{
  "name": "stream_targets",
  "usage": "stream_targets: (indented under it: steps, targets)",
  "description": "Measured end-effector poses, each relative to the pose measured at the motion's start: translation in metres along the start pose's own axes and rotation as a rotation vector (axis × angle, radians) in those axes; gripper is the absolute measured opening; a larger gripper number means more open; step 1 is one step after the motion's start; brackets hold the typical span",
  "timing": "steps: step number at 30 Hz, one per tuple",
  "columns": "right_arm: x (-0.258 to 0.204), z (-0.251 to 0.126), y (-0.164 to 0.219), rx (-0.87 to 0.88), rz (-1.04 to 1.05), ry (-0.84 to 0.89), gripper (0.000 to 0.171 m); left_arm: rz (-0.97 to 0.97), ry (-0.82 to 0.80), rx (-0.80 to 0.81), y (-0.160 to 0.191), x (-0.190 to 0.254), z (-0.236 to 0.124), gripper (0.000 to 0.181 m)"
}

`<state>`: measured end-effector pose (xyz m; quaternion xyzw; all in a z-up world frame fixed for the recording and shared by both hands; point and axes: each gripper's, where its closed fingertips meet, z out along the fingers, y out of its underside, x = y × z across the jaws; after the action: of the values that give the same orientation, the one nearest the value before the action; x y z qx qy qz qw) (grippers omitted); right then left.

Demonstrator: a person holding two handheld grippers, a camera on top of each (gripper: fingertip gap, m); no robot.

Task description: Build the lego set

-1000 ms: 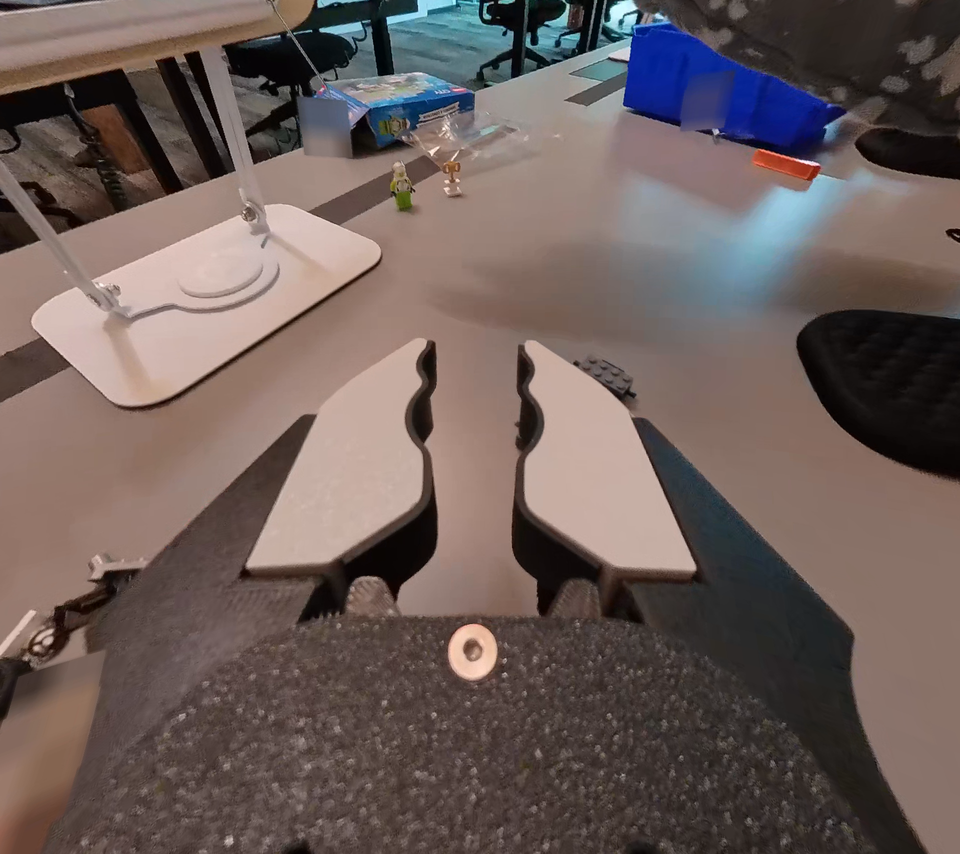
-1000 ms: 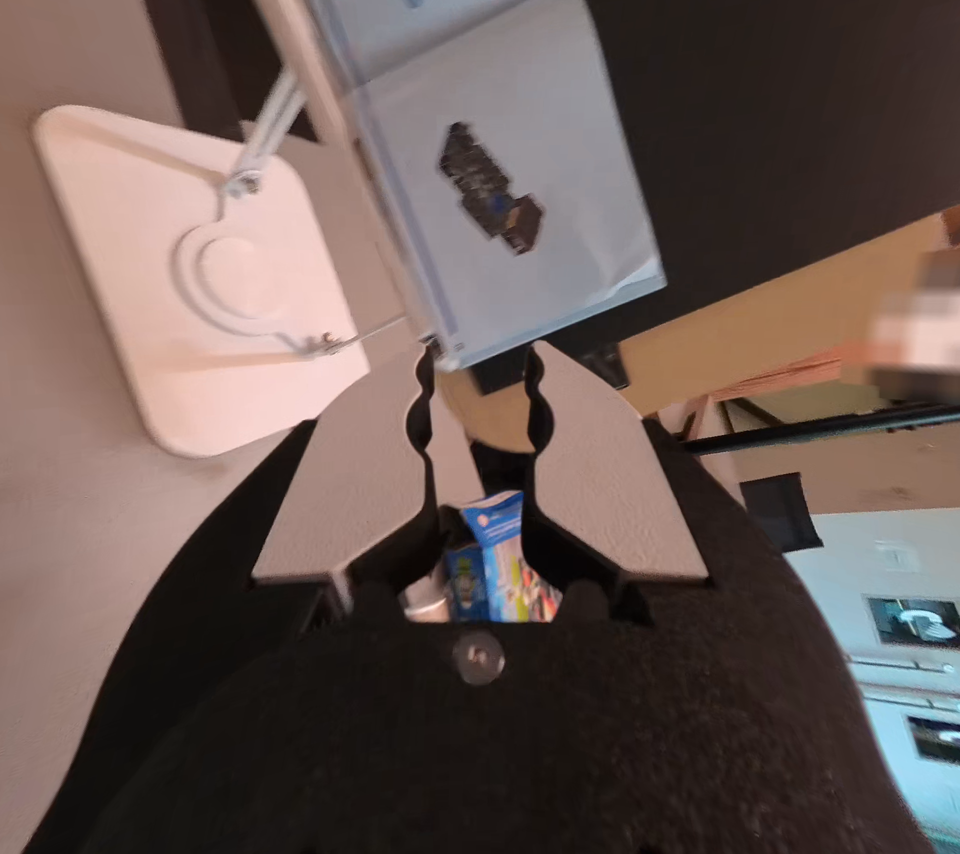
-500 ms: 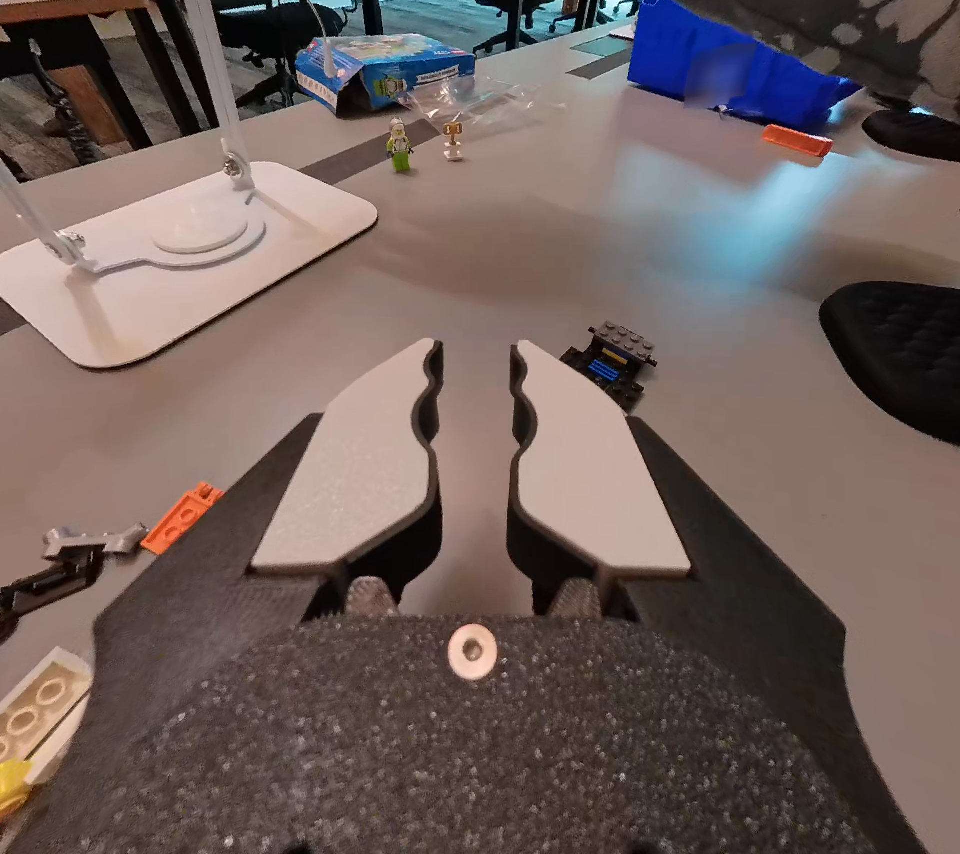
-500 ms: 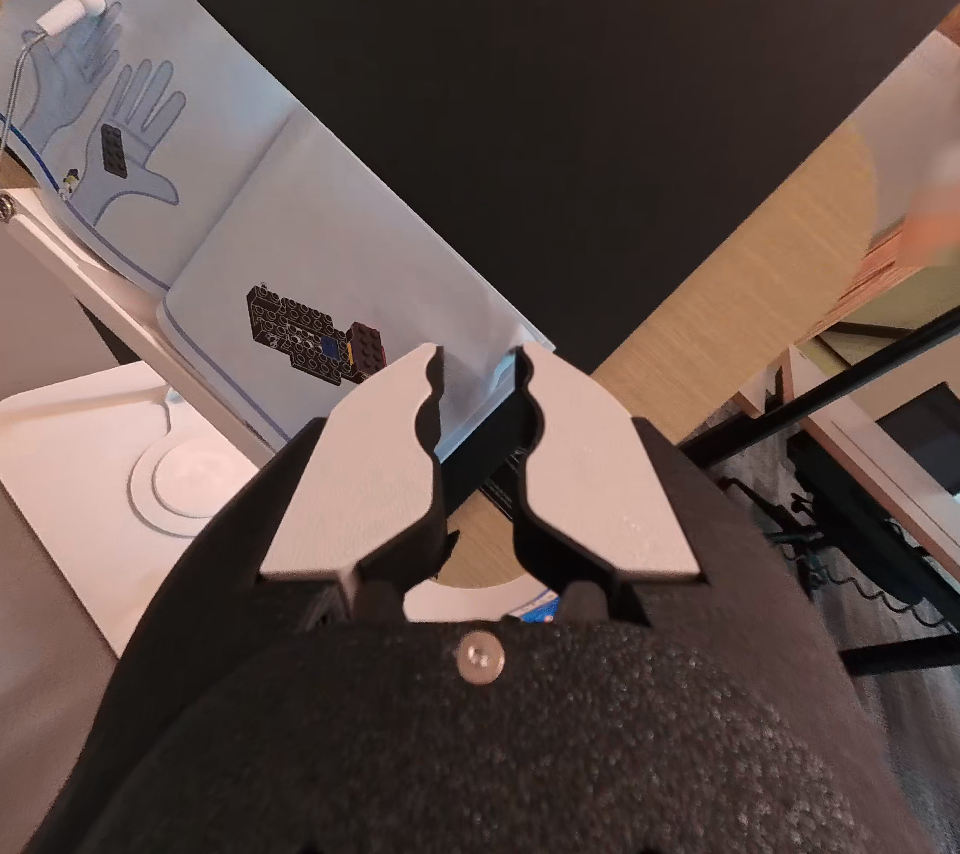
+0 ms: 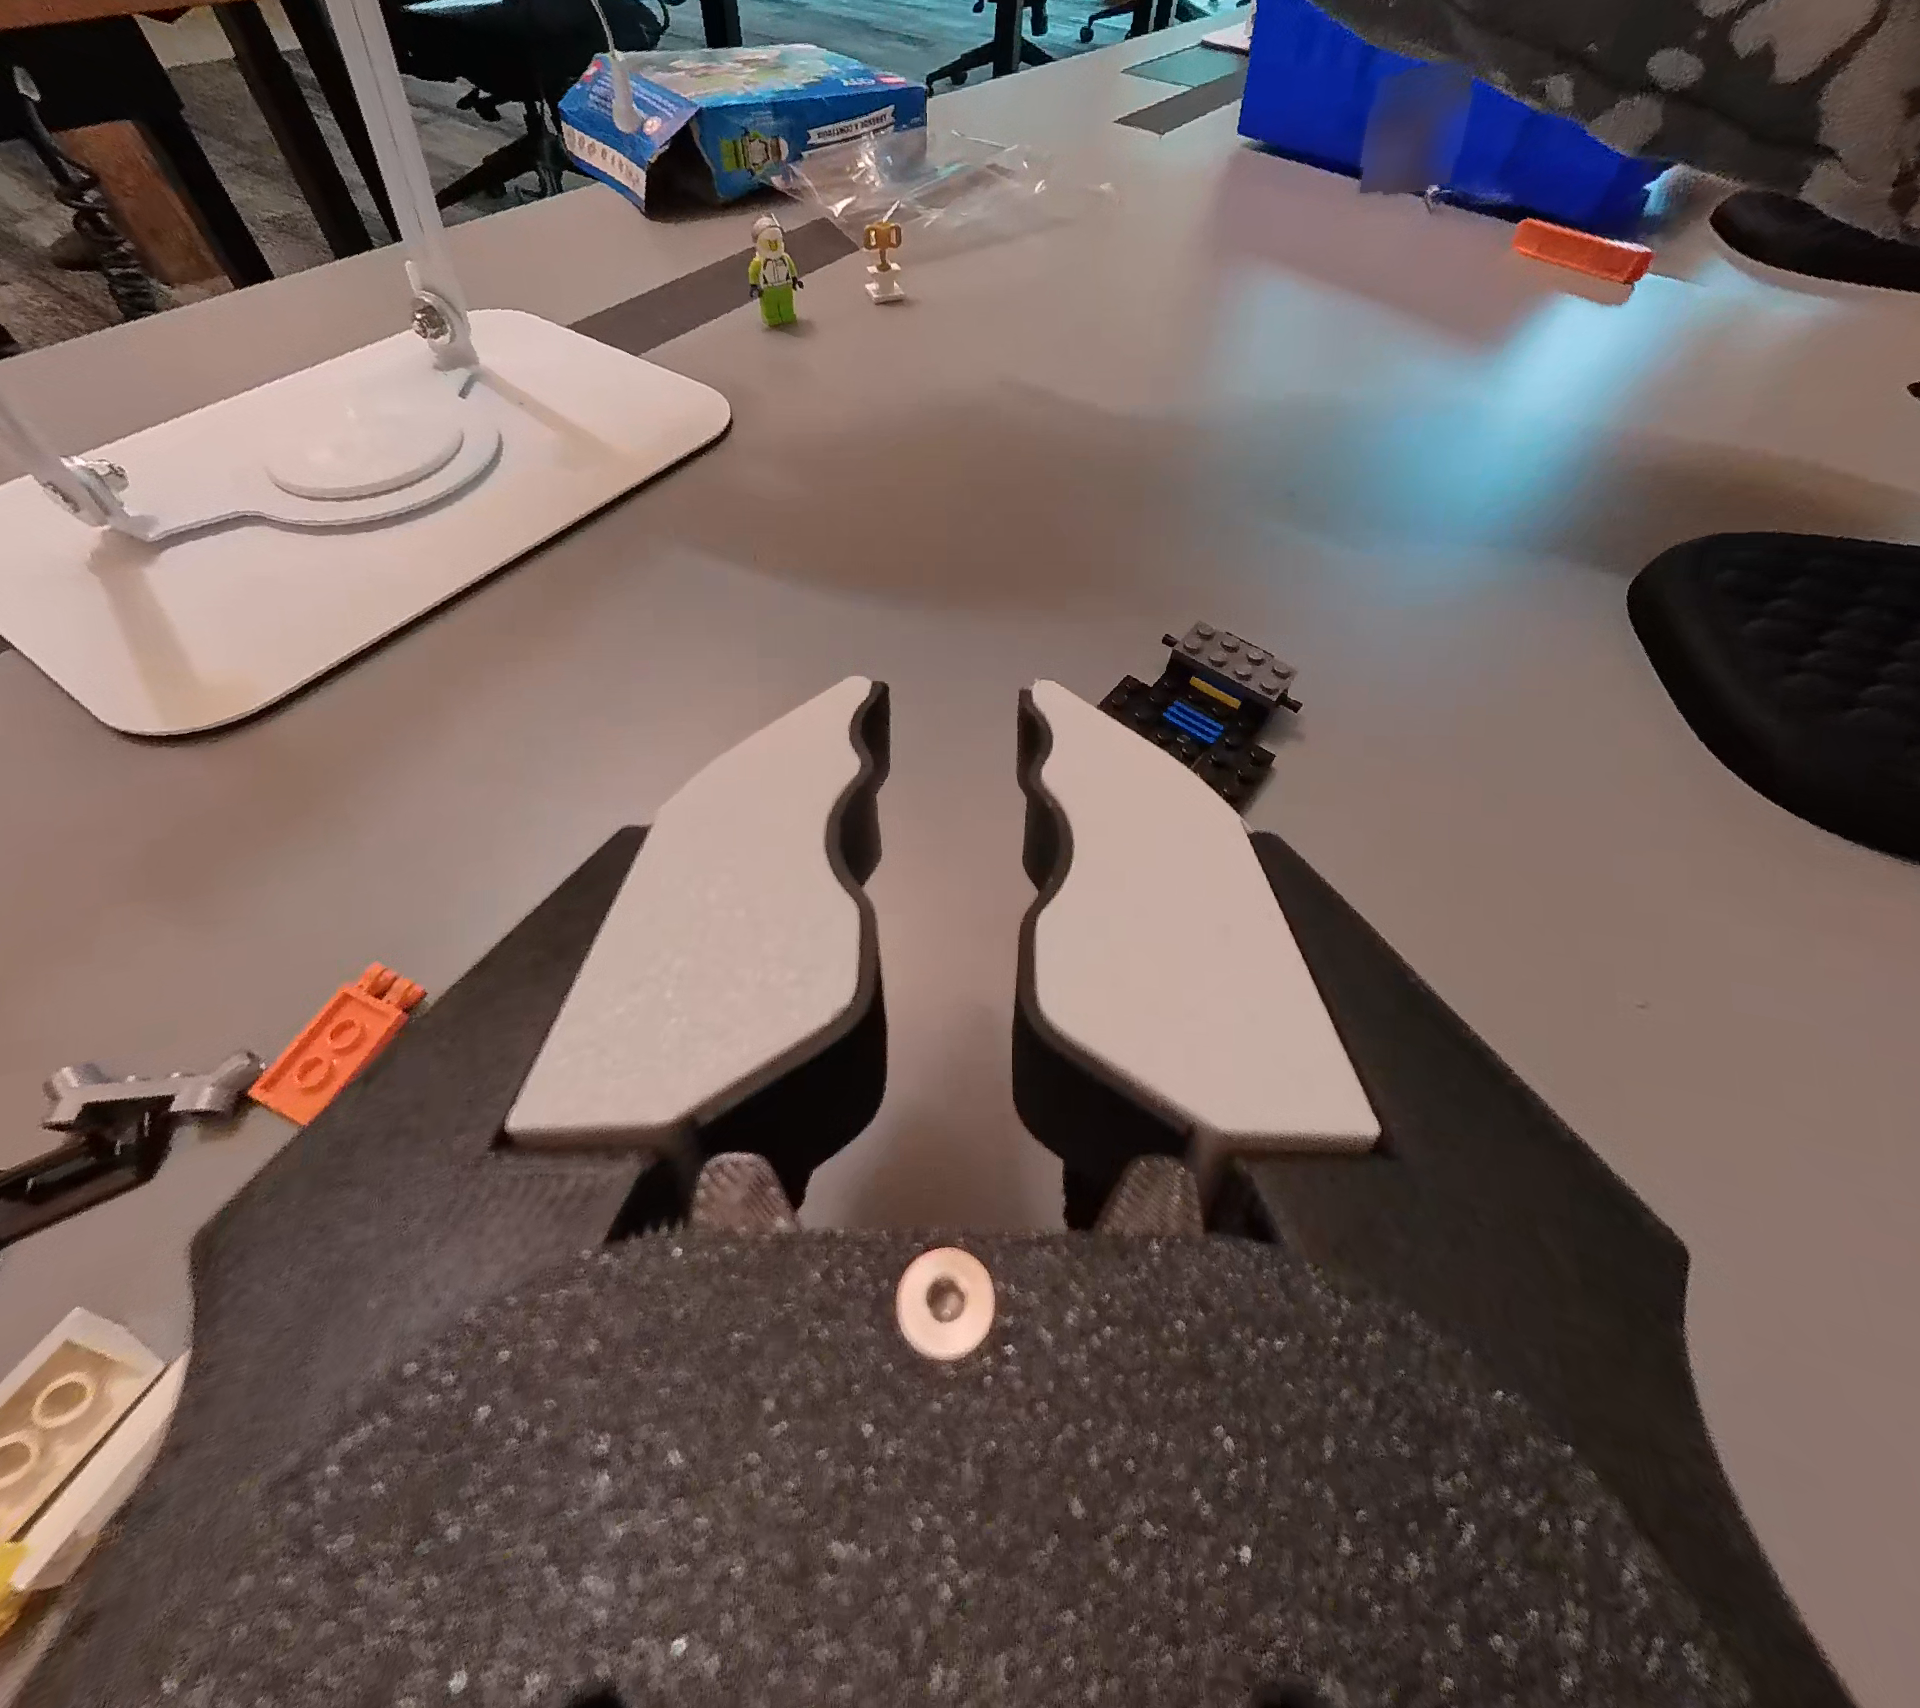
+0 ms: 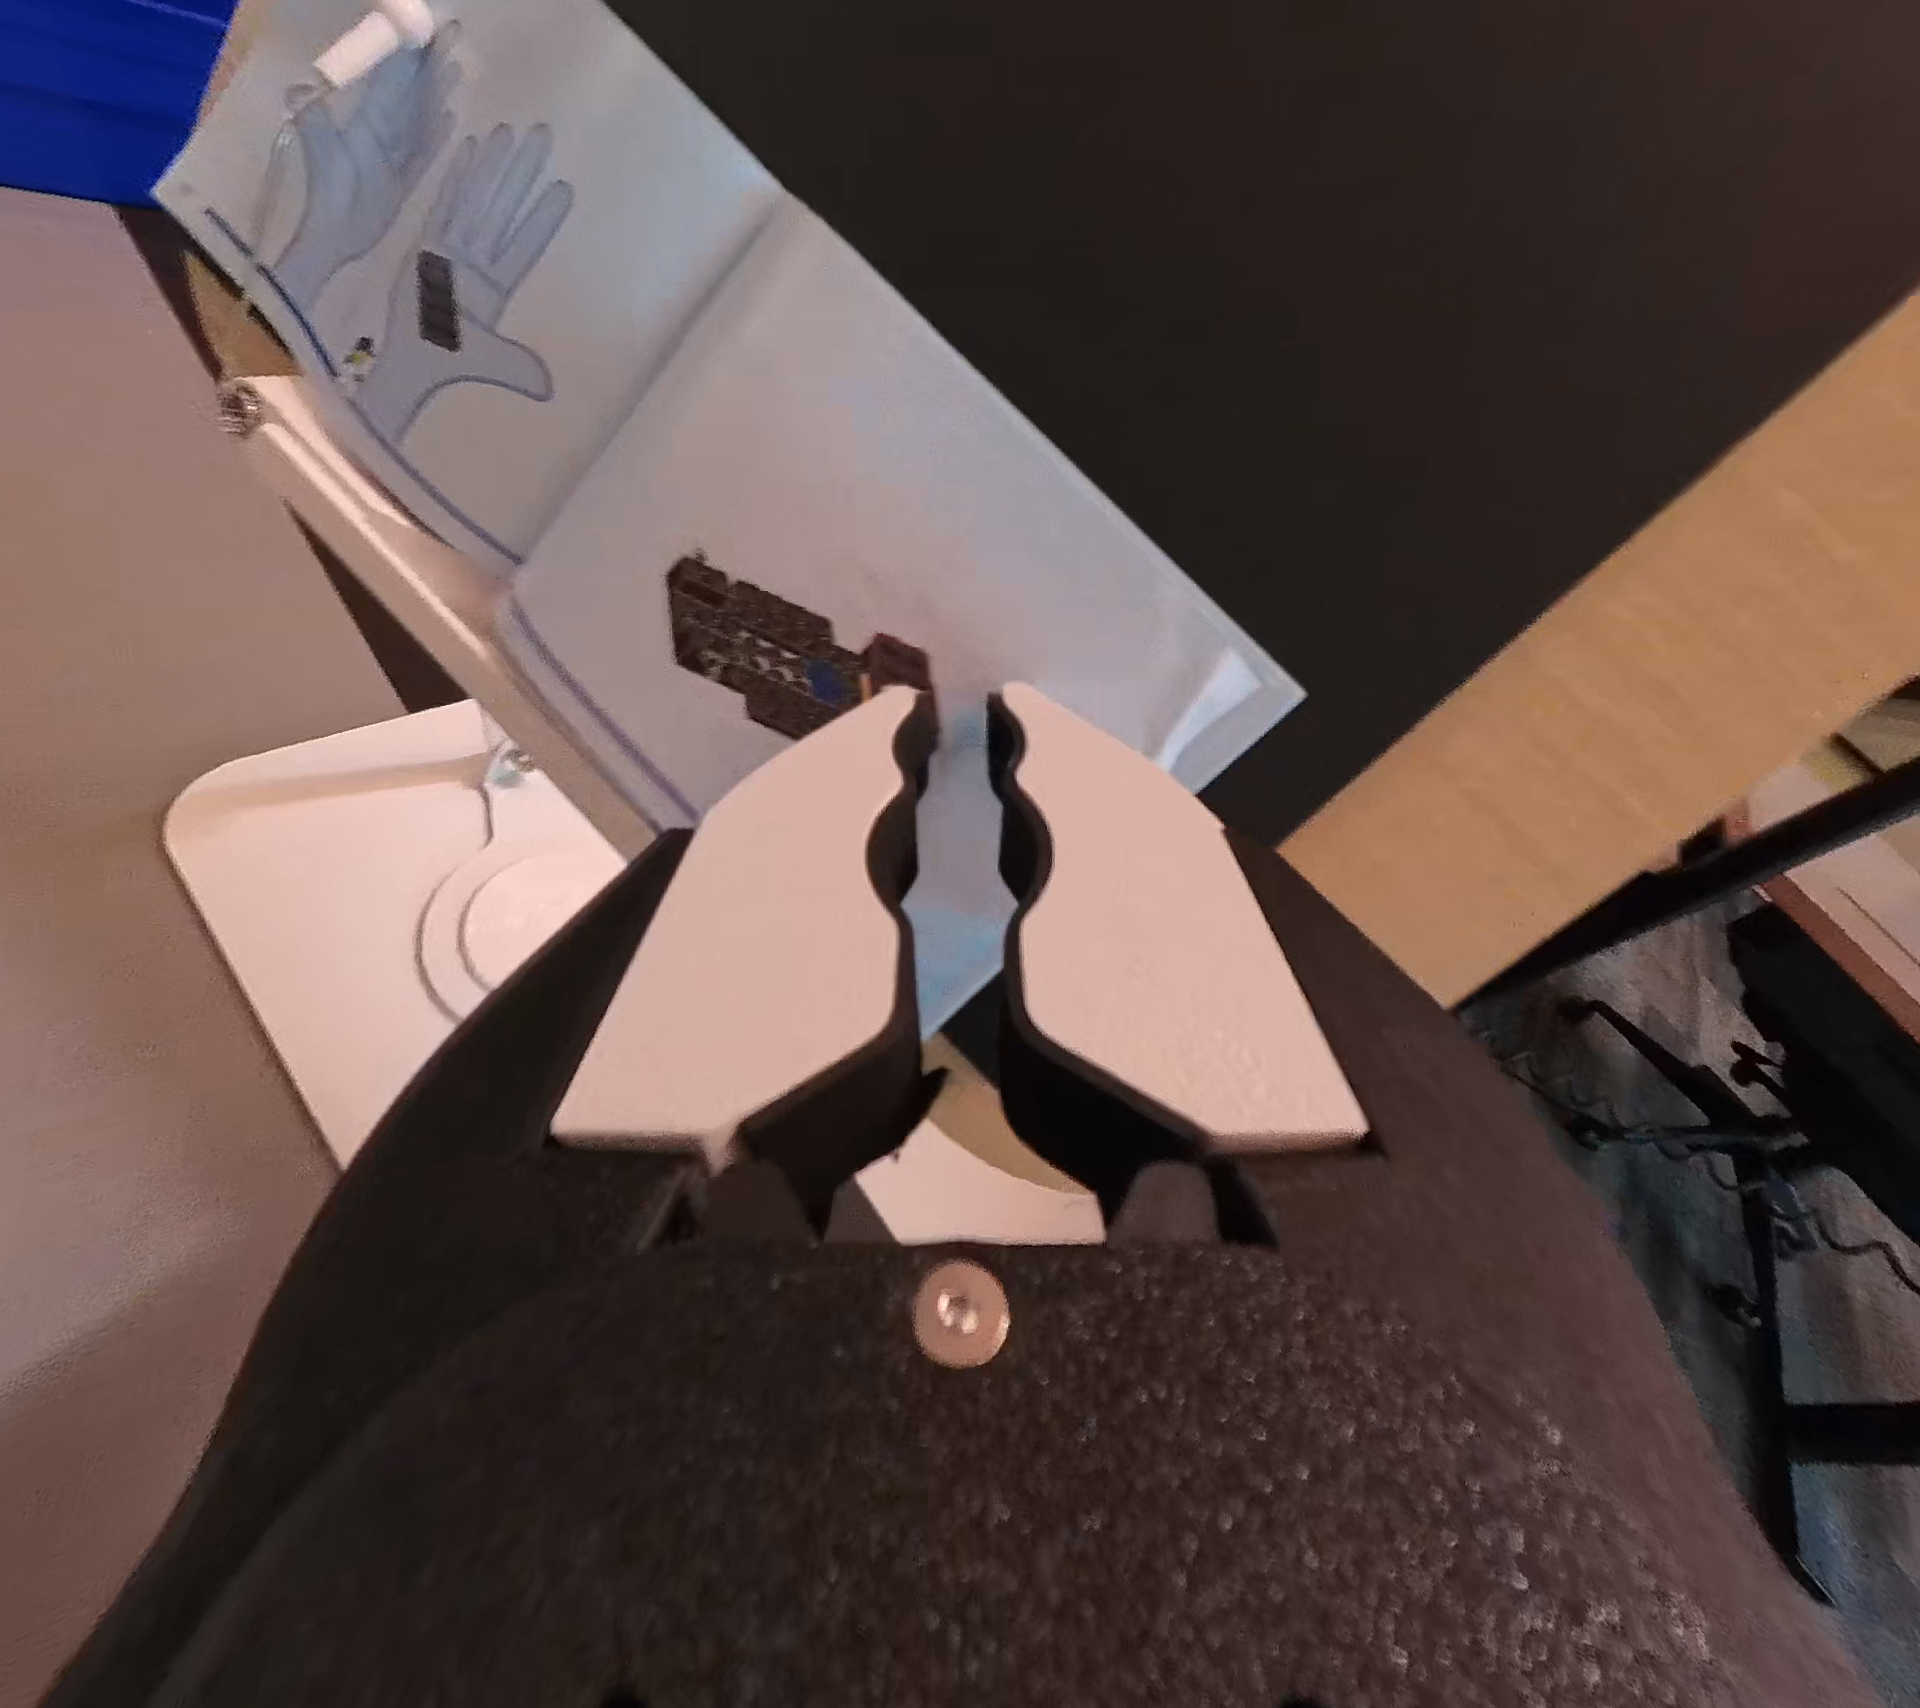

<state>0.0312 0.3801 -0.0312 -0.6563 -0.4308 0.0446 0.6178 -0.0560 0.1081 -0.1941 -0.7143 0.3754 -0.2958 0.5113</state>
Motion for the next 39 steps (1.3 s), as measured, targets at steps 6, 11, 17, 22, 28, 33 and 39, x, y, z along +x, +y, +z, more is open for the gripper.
stream_targets:
  steps: [6, 11, 17, 22, 28, 33, 39]
  targets:
    - [0.017, -0.016, -0.011, 0.066, 0.010, 0.116, 0.043, 0.000, -0.001, -0.003, 0.002, 0.000, -0.001, 0.023]
    - [0.023, -0.003, -0.004, 0.009, 0.054, 0.089, 0.052, 0.000, 0.013, -0.011, 0.002, 0.002, 0.003, 0.023]
    - [0.009, 0.004, -0.002, 0.001, 0.046, 0.045, 0.034, 0.008, 0.007, -0.013, 0.004, 0.002, -0.001, 0.022]
    - [-0.024, 0.003, -0.016, 0.062, 0.088, -0.088, 0.031, 0.008, 0.011, -0.007, 0.003, 0.002, 0.000, 0.022]
    - [-0.066, 0.010, -0.034, 0.094, 0.152, -0.268, 0.035, 0.012, -0.071, 0.010, -0.025, -0.023, 0.007, 0.025]
    - [-0.084, 0.021, -0.049, 0.100, 0.113, -0.309, 0.036, 0.114, -0.210, 0.003, -0.078, -0.077, 0.021, 0.028]
    - [-0.090, 0.031, -0.063, 0.085, 0.086, -0.314, 0.036, 0.279, -0.401, -0.071, -0.113, -0.154, 0.052, 0.029]
